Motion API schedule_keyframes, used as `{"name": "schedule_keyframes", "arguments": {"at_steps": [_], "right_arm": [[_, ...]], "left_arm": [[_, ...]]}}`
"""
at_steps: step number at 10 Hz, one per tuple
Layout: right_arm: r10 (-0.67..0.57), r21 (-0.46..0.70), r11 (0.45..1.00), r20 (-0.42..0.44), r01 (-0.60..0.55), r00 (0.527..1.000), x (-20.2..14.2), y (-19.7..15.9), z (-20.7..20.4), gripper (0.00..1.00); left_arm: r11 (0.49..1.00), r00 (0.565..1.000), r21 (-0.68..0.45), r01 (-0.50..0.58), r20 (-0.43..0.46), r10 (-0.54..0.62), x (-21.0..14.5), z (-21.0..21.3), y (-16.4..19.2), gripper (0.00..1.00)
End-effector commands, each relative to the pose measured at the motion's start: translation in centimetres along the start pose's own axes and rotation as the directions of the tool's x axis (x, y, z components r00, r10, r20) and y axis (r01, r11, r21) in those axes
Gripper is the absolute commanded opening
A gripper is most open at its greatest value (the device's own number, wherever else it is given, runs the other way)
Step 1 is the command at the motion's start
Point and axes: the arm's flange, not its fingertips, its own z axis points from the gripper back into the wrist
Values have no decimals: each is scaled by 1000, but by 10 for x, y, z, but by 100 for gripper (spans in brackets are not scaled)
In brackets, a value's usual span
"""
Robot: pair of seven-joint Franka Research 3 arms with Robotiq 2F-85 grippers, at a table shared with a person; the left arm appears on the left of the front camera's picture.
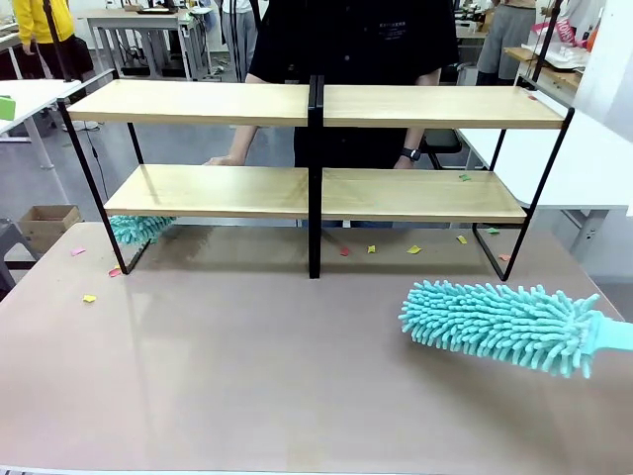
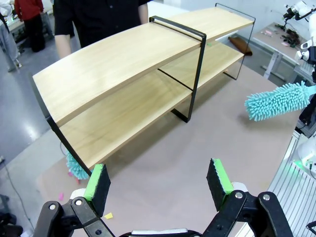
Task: Clean the shelves.
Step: Clean another randomly selected level of the Shelf with the Duster.
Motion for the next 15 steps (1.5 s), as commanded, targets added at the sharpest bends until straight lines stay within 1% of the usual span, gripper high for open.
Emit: {"name": "schedule_keyframes", "arguments": {"at_steps": [1, 2, 3, 4, 5, 6, 8, 9, 10, 11, 12, 13, 14, 15], "right_arm": [[41, -12, 999, 9, -41, 999, 9, 6, 3, 12], [65, -30, 998, 25, -64, 998, 12, 11, 0, 12], [80, -77, 994, 65, -75, 995, 19, 18, -3, 12], [105, -110, 990, 111, -93, 988, 32, 30, -11, 12], [121, -152, 983, 123, -102, 985, 45, 36, -18, 12], [117, -150, 984, 112, -99, 987, 57, 39, -22, 12], [98, -149, 985, 109, -82, 989, 58, 38, -20, 12], [96, -146, 987, 145, -75, 985, 59, 39, -19, 12], [98, -170, 983, 148, -73, 984, 65, 44, -25, 12], [119, -171, 981, 132, -96, 984, 72, 49, -32, 12], [139, -177, 978, 139, -113, 980, 78, 55, -37, 12], [178, -179, 972, 155, -150, 972, 91, 66, -48, 12], [200, -190, 967, 152, -170, 968, 111, 75, -62, 12], [190, -198, 967, 155, -158, 969, 130, 79, -75, 12]], "left_arm": [[1000, 1000, 9, -3, -8, 3, -1, -1, -1, 100], [1000, 1000, 9, -3, -8, 3, -1, -1, -1, 100], [1000, 1000, 9, -3, -8, 3, -1, -1, -1, 100], [1000, 1000, 9, -3, -8, 3, -1, -1, -1, 100], [1000, 1000, 9, -3, -8, 3, -1, -1, -1, 100], [1000, 1000, 9, -3, -8, 3, -1, -1, -1, 100], [1000, 1000, 9, -3, -8, 3, -1, -1, -1, 100], [1000, 1000, 9, -3, -8, 3, -1, -1, -1, 100], [1000, 1000, 9, -3, -8, 3, -1, -1, -1, 100], [1000, 1000, 9, -3, -8, 3, -1, -1, -1, 100], [1000, 1000, 9, -3, -8, 3, -1, -1, -1, 100], [1000, 1000, 9, -3, -8, 3, -1, -1, -1, 100], [1000, 1000, 9, -3, -8, 3, -1, -1, -1, 100], [1000, 1000, 9, -3, -8, 3, -1, -1, -1, 100]]}}
